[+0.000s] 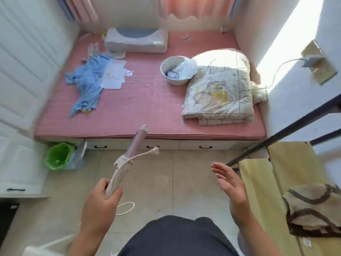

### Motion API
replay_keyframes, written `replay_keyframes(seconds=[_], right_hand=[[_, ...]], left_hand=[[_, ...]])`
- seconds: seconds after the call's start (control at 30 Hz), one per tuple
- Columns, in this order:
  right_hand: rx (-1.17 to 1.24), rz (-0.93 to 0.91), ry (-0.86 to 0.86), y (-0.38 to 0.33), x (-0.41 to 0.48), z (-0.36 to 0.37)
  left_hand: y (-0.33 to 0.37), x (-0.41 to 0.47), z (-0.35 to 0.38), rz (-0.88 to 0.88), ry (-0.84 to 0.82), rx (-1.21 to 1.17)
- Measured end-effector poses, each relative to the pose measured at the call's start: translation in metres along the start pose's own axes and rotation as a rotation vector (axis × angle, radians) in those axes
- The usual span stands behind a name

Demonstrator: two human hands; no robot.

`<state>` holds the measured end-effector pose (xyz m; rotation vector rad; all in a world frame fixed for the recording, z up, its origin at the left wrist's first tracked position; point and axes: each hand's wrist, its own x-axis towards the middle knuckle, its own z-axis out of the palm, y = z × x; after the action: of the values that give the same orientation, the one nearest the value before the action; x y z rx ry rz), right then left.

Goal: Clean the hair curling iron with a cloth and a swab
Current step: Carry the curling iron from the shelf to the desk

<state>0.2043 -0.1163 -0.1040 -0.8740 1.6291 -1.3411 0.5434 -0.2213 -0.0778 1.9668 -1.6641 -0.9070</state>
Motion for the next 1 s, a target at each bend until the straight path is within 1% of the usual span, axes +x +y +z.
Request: replay_keyframes(seconds=[0.1, 0.27, 0.43, 0.57, 0.73, 0.93, 1.0], right_hand=[[0.000, -0.008, -0.083, -0.010, 0.022, 0.044], [-0.062, -0.012, -0.239, -0.024, 0.056, 0.108], [-0.127, 0.009, -0.430, -0.031, 0.120, 0.162], [-0.149, 0.024, -0.627, -0.036, 0.180, 0.230], [-0.152, -0.001, -0.886, -0.052, 0.234, 0.340], [-0.196, -0.009, -1.123, -0.070, 0.243, 0.444], [-0.208, 0.015, -1.186, -0.069, 0.244, 0.476]], left_hand=[[-0.031, 0.008, -0.022, -0.093, 0.077, -0.041], [-0.070, 0.011, -0.056, -0.232, 0.157, -0.117], [-0.095, 0.028, -0.073, -0.404, 0.299, -0.199], [-0.101, 0.046, -0.090, -0.533, 0.402, -0.208], [-0.114, 0.061, -0.124, -0.650, 0.563, -0.180], [-0.135, 0.057, -0.150, -0.814, 0.687, -0.230], [-0.149, 0.058, -0.160, -0.863, 0.725, -0.242]])
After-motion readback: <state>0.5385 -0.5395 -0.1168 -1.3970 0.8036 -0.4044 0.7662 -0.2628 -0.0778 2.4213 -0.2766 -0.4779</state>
